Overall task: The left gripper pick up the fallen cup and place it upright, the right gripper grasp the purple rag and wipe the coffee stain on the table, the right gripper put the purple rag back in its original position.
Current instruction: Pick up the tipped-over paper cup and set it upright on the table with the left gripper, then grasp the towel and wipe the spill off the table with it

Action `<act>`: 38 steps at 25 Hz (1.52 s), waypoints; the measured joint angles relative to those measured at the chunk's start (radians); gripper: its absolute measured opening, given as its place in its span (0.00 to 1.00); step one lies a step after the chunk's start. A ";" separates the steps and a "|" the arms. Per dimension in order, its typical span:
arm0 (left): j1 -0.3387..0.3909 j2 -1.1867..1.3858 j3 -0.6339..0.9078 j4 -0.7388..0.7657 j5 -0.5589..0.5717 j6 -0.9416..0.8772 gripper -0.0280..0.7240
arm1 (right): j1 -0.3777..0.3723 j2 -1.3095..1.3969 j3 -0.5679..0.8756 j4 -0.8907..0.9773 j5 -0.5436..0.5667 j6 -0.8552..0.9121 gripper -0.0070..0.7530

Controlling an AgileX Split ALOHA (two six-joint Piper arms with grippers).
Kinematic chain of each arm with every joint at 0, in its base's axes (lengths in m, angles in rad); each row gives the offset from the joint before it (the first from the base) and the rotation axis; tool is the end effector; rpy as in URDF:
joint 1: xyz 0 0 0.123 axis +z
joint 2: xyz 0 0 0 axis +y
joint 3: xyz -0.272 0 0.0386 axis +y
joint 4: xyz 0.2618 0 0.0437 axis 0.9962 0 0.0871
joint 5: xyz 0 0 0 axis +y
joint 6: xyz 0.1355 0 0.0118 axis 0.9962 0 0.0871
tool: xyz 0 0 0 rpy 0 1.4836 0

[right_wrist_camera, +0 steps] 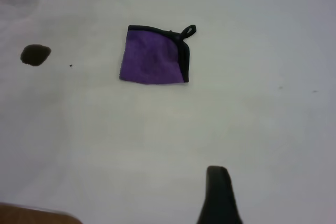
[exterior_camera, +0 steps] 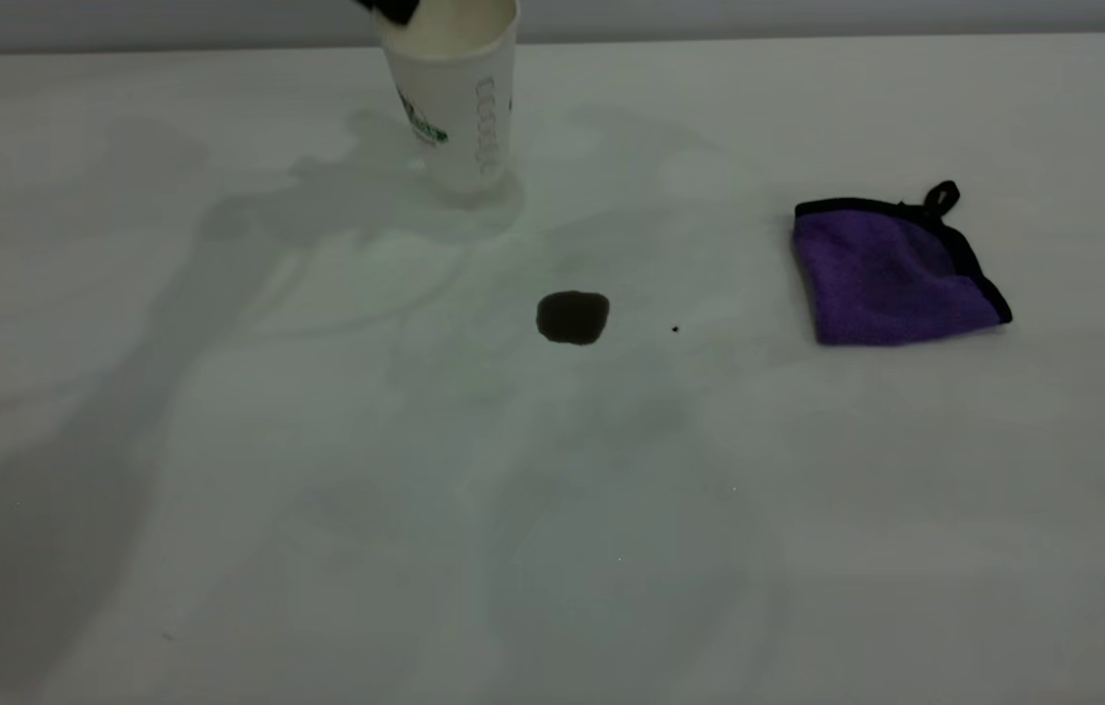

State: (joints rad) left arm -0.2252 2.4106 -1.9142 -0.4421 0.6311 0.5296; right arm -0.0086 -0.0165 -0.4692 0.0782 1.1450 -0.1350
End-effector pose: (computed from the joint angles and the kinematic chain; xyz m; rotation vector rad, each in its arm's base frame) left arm 0.5296 -0.1566 0.0793 0.5894 2.4837 -0.3501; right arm 0.0527 0.0092 0.2446 -0.1422 2.1354 0.0111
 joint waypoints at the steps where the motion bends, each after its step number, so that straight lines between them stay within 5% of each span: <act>1: 0.006 0.013 0.000 -0.025 -0.009 0.024 0.07 | 0.000 0.000 0.000 0.000 0.000 0.000 0.78; 8: 0.028 0.082 0.000 -0.135 -0.070 0.114 0.12 | 0.000 0.000 0.000 0.000 0.000 0.000 0.78; 11: 0.030 0.085 0.000 -0.147 -0.075 0.129 0.23 | 0.000 0.000 0.000 0.000 0.000 0.000 0.78; 17: 0.031 0.031 0.001 -0.168 -0.023 0.134 0.81 | 0.000 0.000 0.000 0.000 0.000 0.000 0.78; 20: 0.032 -0.080 0.001 -0.168 0.048 0.134 0.96 | 0.000 0.000 0.000 0.000 0.000 0.000 0.78; 25: 0.048 -0.313 0.001 -0.140 0.215 0.128 0.94 | 0.000 0.000 0.000 0.000 0.000 0.000 0.78; 33: 0.081 -0.610 0.001 0.068 0.537 -0.062 0.73 | 0.000 0.000 0.000 0.000 0.000 0.000 0.78; 38: 0.085 -0.742 0.014 0.250 0.537 -0.248 0.62 | 0.000 0.000 0.000 0.000 0.000 0.000 0.78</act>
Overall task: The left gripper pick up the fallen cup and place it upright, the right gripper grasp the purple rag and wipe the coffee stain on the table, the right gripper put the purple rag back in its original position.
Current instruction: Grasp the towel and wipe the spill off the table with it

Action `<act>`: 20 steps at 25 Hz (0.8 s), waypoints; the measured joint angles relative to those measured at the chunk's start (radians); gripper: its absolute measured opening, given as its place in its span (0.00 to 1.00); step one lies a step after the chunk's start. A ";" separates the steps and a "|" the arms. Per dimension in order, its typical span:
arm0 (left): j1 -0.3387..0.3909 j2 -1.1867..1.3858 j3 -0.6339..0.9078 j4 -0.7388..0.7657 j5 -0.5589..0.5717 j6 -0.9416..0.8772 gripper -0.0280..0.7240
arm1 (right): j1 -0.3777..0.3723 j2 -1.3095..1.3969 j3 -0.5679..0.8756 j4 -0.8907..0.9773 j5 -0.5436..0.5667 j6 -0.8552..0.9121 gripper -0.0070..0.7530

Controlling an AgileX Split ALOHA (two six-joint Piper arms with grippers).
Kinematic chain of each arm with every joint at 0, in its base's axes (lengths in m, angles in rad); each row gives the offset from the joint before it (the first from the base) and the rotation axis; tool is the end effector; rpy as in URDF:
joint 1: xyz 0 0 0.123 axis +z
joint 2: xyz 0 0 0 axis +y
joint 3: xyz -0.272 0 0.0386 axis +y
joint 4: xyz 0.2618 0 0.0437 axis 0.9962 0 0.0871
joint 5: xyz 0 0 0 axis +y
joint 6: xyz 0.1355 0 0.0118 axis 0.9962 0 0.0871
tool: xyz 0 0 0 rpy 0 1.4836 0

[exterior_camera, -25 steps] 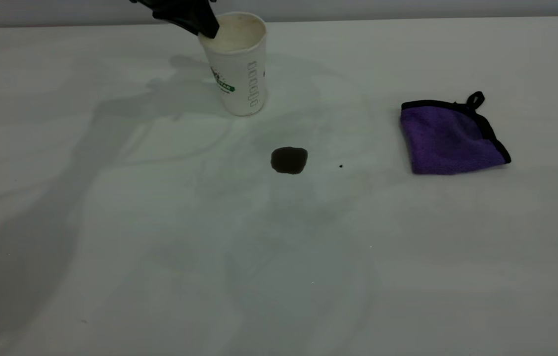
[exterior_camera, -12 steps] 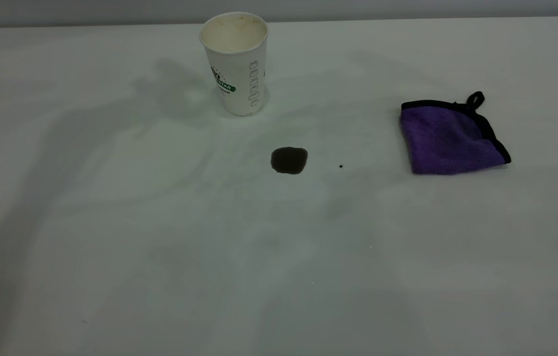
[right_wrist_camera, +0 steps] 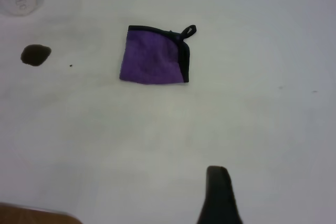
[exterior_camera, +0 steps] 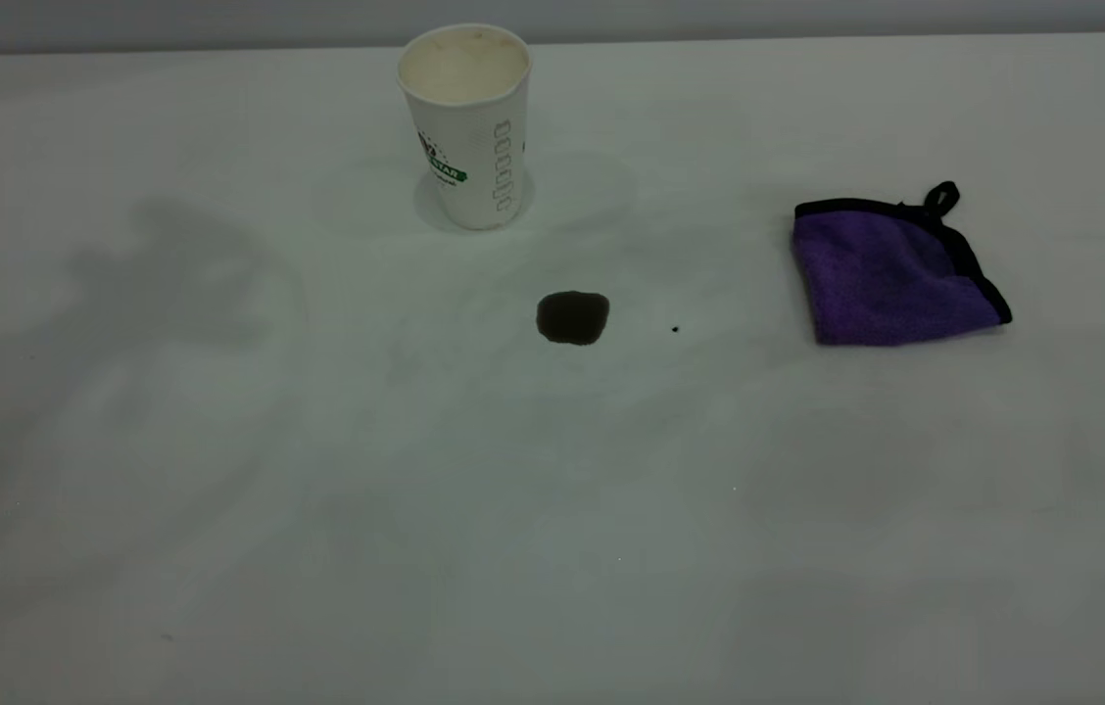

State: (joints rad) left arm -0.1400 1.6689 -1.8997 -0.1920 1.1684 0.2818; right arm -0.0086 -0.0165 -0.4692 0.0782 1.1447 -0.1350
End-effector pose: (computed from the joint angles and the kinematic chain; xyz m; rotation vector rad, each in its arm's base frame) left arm 0.3917 -0.0793 0.3923 0.4933 2.3540 -0.1825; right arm 0.0528 0.0092 0.2446 -0.1421 2.1351 0.0111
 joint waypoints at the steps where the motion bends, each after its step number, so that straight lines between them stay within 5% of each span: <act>1: 0.000 -0.032 0.021 0.041 0.000 -0.030 0.60 | 0.000 0.000 0.000 0.000 0.000 0.000 0.78; 8: 0.000 -0.416 0.398 0.214 0.000 -0.154 0.52 | 0.000 0.000 0.000 0.000 0.000 0.000 0.78; 20: 0.000 -1.015 0.949 0.211 0.000 -0.245 0.48 | 0.000 0.000 0.000 0.000 0.000 0.000 0.78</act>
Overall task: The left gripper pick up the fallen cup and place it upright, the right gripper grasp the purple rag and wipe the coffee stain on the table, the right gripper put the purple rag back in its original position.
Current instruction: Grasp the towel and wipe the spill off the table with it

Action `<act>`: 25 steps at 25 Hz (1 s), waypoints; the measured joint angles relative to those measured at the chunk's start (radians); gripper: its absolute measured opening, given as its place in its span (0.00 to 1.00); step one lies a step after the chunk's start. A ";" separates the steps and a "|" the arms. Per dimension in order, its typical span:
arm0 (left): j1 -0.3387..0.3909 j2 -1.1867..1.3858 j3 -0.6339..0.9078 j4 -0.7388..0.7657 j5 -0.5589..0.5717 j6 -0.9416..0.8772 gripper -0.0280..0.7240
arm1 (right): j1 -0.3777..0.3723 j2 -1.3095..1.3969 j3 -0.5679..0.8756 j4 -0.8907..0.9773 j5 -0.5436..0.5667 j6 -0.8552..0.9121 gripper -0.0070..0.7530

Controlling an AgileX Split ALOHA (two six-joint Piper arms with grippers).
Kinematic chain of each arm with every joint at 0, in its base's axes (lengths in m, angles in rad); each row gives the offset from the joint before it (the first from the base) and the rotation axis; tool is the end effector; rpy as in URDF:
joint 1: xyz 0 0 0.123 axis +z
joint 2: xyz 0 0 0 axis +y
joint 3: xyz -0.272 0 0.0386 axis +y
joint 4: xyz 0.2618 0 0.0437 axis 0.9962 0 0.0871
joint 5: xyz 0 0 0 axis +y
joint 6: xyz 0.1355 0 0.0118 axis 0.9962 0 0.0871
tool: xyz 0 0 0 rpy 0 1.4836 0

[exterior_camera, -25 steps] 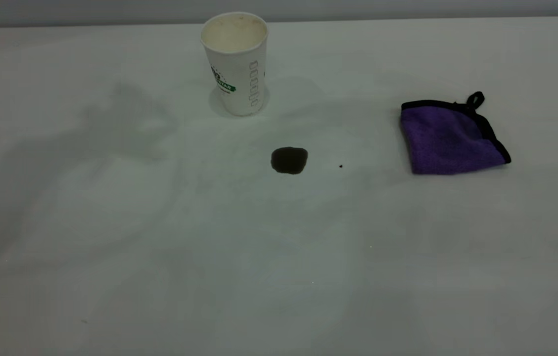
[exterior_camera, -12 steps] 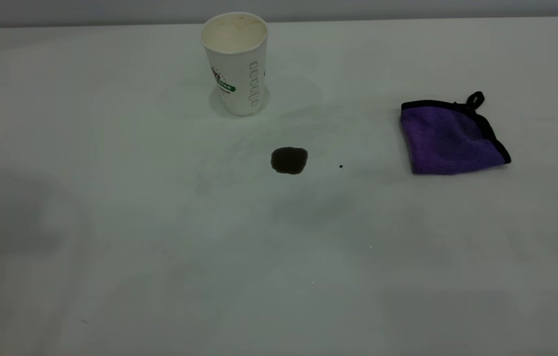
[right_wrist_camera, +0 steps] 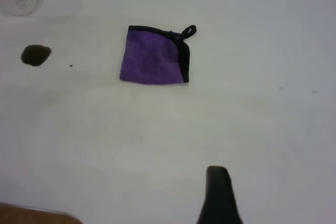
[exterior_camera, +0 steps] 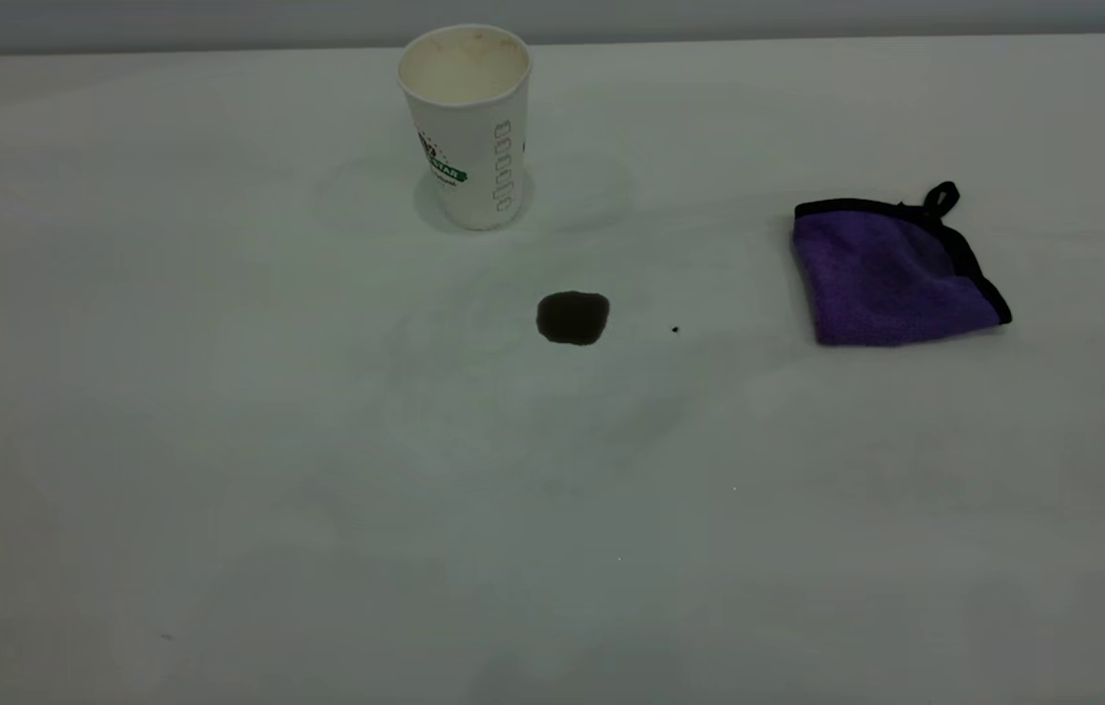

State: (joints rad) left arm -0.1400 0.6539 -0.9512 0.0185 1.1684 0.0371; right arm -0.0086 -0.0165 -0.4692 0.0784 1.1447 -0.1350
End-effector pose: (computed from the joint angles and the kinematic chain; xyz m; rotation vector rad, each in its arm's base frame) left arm 0.1403 -0.0174 0.3415 0.2084 2.3454 -0.0267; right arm 0.0527 0.0092 0.2446 -0.1421 2.1351 0.0113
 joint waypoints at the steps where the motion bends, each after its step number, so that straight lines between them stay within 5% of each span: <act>1: 0.001 -0.036 0.052 0.000 0.000 -0.001 0.47 | 0.000 0.000 0.000 0.000 0.000 0.000 0.78; 11: 0.121 -0.439 0.419 -0.018 -0.036 -0.010 0.47 | 0.000 0.000 0.000 0.000 0.000 0.000 0.78; 25: 0.124 -0.673 0.457 -0.018 -0.038 -0.047 0.47 | 0.000 0.000 0.000 0.000 0.000 0.000 0.78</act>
